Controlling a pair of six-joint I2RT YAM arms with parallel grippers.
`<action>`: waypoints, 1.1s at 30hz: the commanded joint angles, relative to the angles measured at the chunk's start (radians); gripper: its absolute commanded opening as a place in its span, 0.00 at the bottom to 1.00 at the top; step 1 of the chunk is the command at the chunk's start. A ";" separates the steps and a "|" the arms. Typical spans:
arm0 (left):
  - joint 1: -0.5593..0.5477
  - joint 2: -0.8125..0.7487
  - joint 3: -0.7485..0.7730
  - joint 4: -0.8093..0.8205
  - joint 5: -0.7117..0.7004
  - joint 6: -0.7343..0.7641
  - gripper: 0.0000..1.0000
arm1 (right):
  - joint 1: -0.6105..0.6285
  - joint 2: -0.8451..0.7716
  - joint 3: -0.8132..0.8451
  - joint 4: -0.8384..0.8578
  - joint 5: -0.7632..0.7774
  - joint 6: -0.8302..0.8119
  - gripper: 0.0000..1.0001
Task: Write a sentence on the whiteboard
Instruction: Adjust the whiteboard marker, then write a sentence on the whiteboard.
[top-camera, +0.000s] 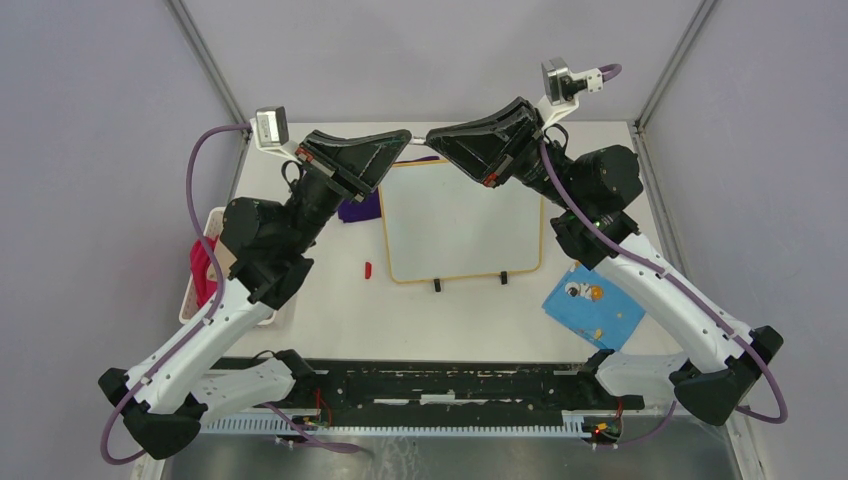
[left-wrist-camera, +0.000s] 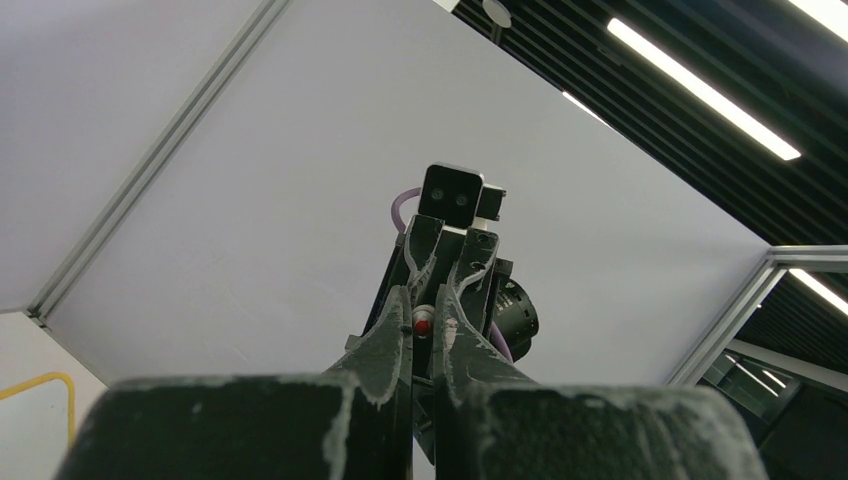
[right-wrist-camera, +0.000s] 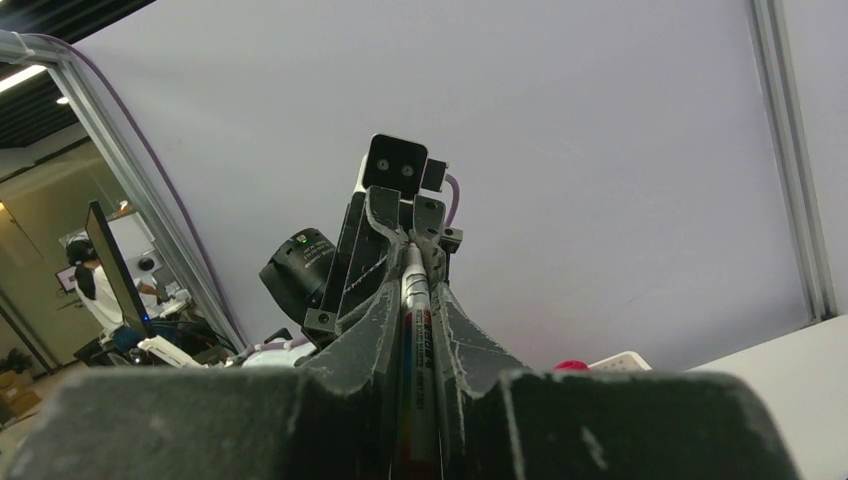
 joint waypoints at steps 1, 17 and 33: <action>0.002 -0.002 0.012 -0.007 -0.016 0.051 0.02 | 0.001 -0.022 0.006 0.058 -0.015 -0.007 0.02; 0.002 -0.223 -0.015 -0.440 -0.170 0.381 0.78 | 0.009 -0.219 0.028 -0.601 0.414 -0.630 0.00; 0.002 -0.337 -0.251 -0.874 -0.564 0.539 0.86 | 0.367 -0.199 -0.119 -0.716 1.144 -0.967 0.00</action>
